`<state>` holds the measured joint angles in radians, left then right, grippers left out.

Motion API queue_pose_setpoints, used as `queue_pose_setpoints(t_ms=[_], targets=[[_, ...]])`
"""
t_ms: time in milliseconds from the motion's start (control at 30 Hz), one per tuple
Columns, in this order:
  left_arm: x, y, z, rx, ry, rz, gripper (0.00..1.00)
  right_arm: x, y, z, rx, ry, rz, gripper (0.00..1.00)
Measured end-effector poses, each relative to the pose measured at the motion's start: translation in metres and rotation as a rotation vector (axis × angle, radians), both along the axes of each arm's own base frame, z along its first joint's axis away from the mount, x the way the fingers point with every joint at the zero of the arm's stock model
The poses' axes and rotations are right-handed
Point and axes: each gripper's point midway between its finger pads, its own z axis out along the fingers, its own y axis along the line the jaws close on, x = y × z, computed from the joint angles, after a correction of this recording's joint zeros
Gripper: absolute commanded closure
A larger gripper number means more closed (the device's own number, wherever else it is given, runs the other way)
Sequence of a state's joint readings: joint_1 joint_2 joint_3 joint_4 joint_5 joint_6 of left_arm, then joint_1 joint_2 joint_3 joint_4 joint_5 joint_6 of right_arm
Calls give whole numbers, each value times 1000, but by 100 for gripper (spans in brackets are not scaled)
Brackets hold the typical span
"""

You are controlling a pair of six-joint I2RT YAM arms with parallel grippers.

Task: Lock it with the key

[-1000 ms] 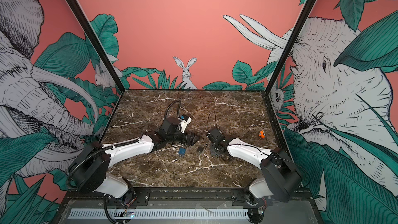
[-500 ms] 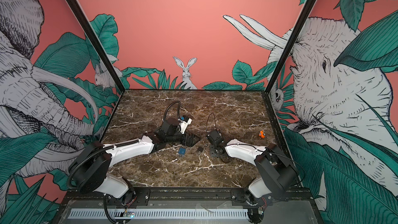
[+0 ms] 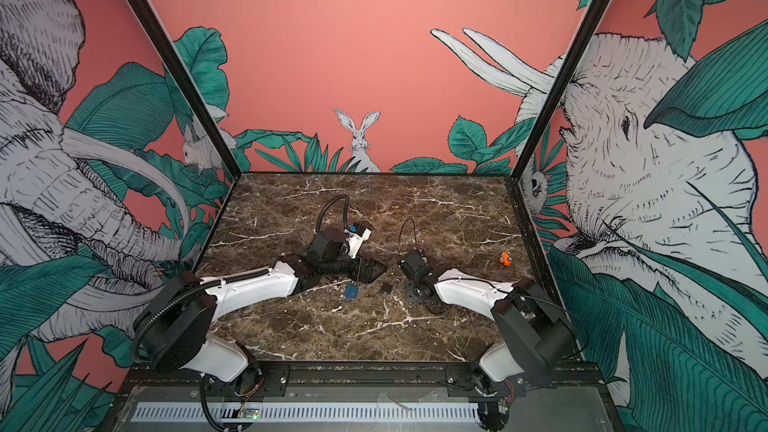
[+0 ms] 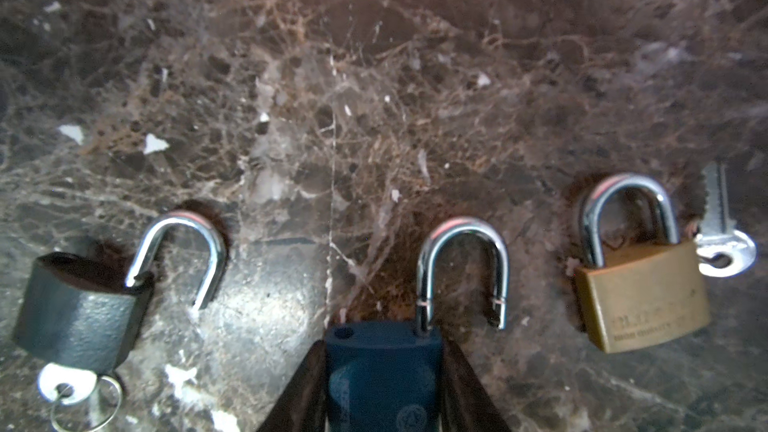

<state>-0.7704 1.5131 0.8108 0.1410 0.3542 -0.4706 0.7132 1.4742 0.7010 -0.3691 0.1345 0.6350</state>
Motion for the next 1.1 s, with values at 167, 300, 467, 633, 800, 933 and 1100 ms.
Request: queue_pose_setpoints(t_ms=[167, 300, 467, 633, 800, 933, 1100], targets=[[5, 3, -4, 5, 10, 16, 5, -2, 9, 3, 23, 12, 79, 65], [10, 8, -6, 6, 21, 36, 6, 0, 29, 23, 110, -38, 193, 65], [9, 9, -7, -6, 58, 48, 8, 4, 56, 59, 230, -148, 352, 65], [6, 5, -4, -41, 121, 56, 10, 1, 73, 76, 297, -192, 480, 66], [8, -4, 6, -79, 173, 61, 12, 4, 83, 95, 327, -240, 534, 66], [13, -12, 18, -103, 188, 56, 15, 11, 92, 115, 350, -285, 559, 65], [14, -20, 22, -126, 221, 43, 22, 13, 95, 124, 358, -307, 573, 65]])
